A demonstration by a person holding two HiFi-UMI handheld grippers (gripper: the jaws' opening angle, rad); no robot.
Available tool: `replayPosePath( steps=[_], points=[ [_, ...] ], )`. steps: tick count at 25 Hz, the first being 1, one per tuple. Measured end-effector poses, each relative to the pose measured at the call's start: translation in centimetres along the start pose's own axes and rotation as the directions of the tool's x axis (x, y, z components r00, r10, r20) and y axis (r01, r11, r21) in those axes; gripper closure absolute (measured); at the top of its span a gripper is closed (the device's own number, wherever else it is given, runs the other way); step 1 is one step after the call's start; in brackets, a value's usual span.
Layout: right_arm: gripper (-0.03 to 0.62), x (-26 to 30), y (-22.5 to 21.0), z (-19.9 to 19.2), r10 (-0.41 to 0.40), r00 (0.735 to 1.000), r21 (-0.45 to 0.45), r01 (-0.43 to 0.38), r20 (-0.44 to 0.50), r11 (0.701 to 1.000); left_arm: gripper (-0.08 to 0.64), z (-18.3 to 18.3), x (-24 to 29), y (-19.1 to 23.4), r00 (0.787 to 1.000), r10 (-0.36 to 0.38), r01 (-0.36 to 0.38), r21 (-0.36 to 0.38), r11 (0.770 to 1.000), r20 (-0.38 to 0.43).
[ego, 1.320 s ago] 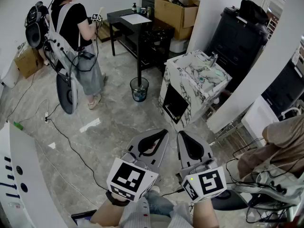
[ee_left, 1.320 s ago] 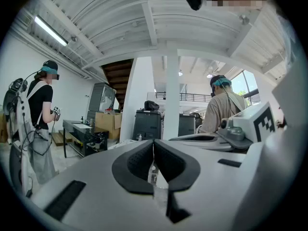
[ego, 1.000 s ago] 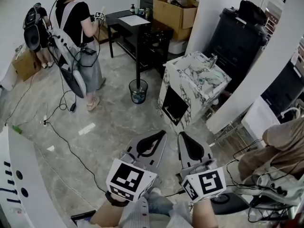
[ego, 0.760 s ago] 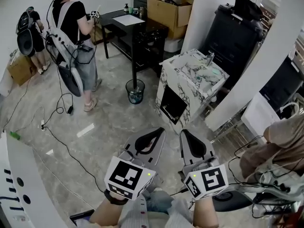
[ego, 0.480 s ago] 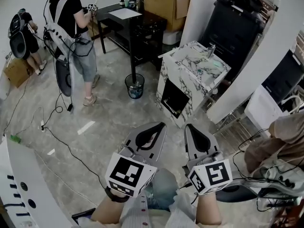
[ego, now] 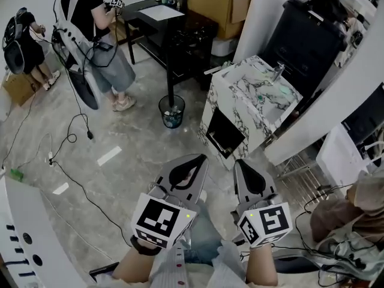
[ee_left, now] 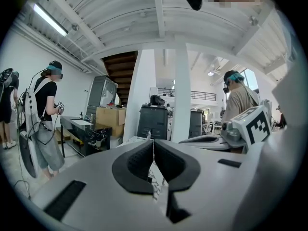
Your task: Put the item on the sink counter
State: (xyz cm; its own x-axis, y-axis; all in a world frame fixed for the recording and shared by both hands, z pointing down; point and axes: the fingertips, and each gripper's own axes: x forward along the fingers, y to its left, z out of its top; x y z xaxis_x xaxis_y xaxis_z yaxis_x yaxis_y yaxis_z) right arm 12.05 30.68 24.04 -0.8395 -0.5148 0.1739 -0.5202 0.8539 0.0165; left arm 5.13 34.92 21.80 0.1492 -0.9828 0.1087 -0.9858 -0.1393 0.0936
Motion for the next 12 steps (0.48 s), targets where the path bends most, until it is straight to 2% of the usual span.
replayPosePath(
  steps=[6, 12],
  points=[
    [0.583, 7.2, -6.7, 1.1, 0.005, 1.000, 0.022, -0.005, -0.007, 1.000, 0.543, 2.0, 9.1, 3.7, 1.000, -0.007, 0.007, 0.014, 1.000, -0.006],
    [0.583, 13.0, -15.0, 3.4, -0.040, 0.999, 0.031, 0.040, 0.005, 0.999, 0.543, 4.4, 18.9, 6.3, 0.999, -0.049, 0.049, 0.029, 0.998, -0.004]
  ],
)
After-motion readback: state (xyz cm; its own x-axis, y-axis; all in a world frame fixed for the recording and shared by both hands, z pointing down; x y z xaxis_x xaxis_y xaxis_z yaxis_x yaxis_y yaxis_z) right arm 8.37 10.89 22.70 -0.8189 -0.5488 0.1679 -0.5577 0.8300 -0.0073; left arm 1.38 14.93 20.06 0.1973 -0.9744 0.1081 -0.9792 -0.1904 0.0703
